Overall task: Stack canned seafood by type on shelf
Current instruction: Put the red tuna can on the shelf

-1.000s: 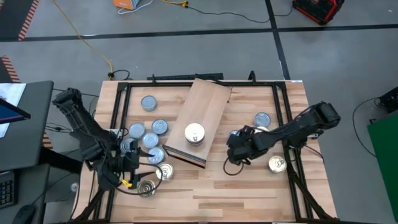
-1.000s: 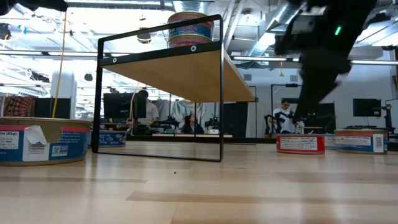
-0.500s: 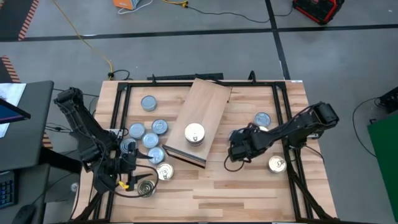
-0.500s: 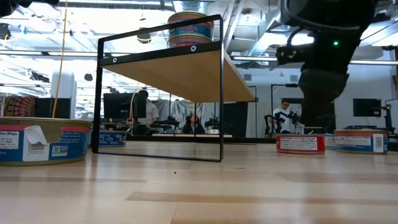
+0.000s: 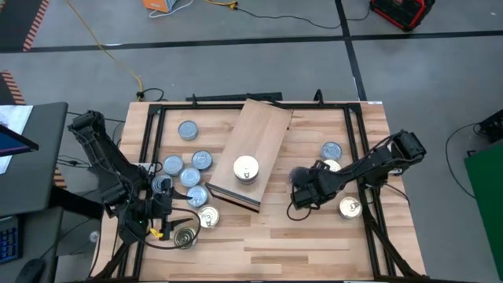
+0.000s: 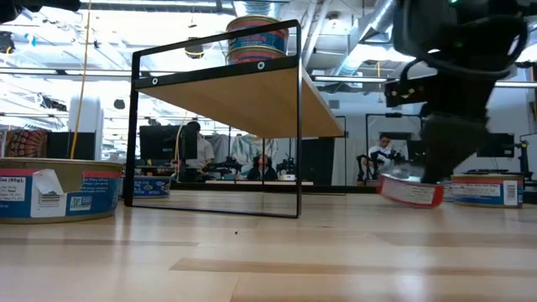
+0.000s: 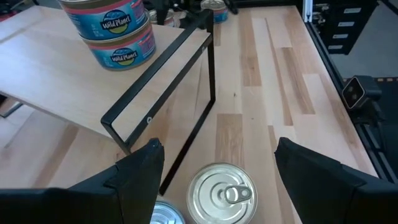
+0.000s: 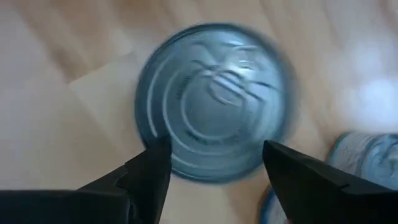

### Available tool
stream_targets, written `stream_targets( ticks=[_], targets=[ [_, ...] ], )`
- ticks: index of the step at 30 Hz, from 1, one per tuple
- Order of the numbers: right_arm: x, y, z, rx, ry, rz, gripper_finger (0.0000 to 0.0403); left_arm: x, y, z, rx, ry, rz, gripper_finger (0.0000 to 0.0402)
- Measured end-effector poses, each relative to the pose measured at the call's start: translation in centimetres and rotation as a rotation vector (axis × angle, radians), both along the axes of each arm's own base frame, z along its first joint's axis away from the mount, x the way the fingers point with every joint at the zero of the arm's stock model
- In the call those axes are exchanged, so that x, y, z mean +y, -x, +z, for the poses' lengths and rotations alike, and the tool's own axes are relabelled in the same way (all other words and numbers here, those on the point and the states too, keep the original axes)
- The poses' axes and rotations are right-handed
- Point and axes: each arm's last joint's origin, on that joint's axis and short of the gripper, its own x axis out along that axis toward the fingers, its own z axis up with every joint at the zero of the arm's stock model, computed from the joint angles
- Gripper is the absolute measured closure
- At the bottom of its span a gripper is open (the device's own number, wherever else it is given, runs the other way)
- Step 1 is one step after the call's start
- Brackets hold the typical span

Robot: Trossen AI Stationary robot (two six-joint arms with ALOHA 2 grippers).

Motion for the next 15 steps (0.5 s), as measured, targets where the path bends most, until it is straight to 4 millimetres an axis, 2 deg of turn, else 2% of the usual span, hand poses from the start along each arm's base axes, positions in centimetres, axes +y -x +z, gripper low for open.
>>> stream_targets(
  ticks=[15],
  targets=[
    [1.9,1.2,0.0,-0.019,0.002,-0.063,0.0112,-0.1,0.0,0.0,0.012,0.016,-0.011,0.0104]
  ],
)
